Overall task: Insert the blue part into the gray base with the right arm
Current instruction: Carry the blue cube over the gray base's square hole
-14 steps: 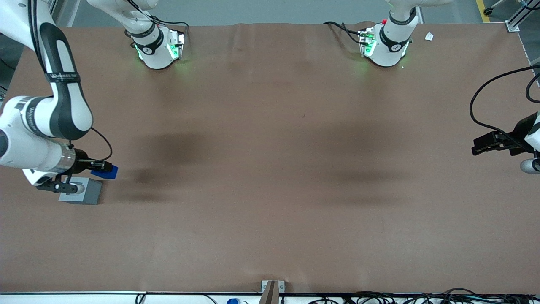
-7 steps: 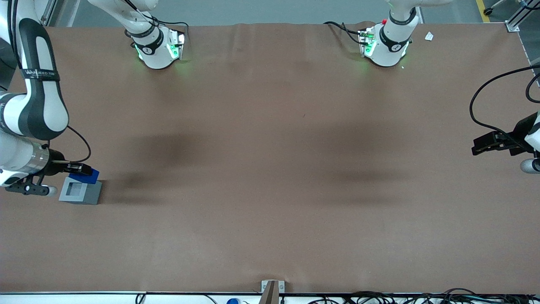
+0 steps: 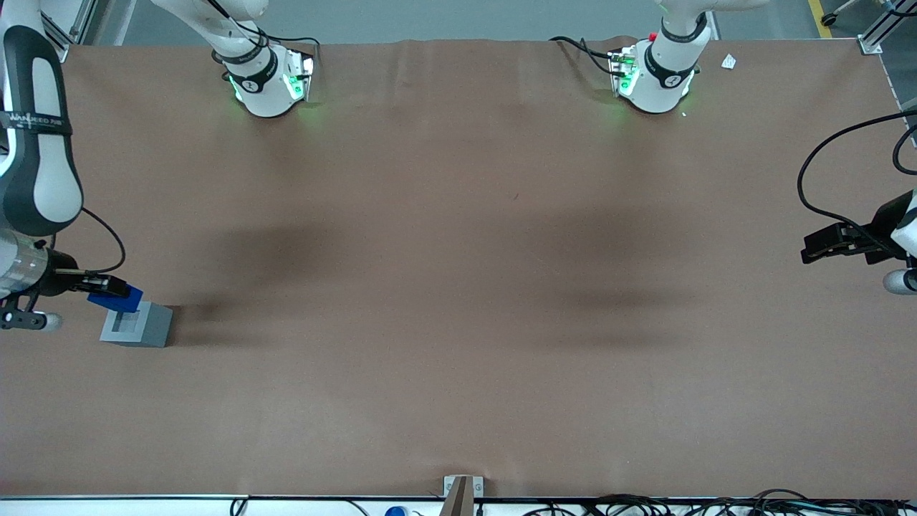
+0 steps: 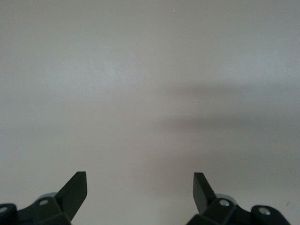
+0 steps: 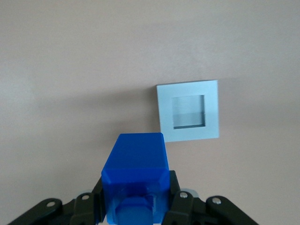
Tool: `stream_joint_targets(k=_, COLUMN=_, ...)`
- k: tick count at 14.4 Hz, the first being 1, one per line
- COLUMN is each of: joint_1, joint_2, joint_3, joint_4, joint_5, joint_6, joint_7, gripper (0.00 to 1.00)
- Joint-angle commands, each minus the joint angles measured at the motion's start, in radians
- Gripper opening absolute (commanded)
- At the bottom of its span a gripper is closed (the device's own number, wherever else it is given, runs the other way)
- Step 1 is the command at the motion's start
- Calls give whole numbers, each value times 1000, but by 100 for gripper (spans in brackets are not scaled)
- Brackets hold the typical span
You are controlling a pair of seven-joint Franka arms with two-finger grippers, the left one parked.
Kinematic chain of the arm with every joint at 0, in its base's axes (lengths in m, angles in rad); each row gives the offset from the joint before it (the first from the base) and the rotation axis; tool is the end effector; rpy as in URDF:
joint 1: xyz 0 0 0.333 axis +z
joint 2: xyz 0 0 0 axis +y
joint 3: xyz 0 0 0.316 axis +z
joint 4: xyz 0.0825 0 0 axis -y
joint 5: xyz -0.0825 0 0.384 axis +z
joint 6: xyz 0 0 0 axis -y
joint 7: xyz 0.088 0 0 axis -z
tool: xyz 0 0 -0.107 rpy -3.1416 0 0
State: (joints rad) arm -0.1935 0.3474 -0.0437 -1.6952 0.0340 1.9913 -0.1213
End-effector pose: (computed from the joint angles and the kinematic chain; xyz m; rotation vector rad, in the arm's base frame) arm 0.6301 -0.1476 0.3898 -3.1098 0.1998 0.0737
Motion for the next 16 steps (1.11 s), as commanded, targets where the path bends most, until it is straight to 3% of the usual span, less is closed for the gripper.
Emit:
stream_joint_targets(k=1, joint_1=-35, joint_2=5, joint_3=13, joint_4=41, joint_5=-9, joint_6=-17, joint_7=-15, gripper=1)
stream_joint_targets(k=16, joint_1=-83, joint_2=182, joint_3=15, joint_4=140, joint_5=-13, joint_6=-6, joint_7=-81, gripper=2)
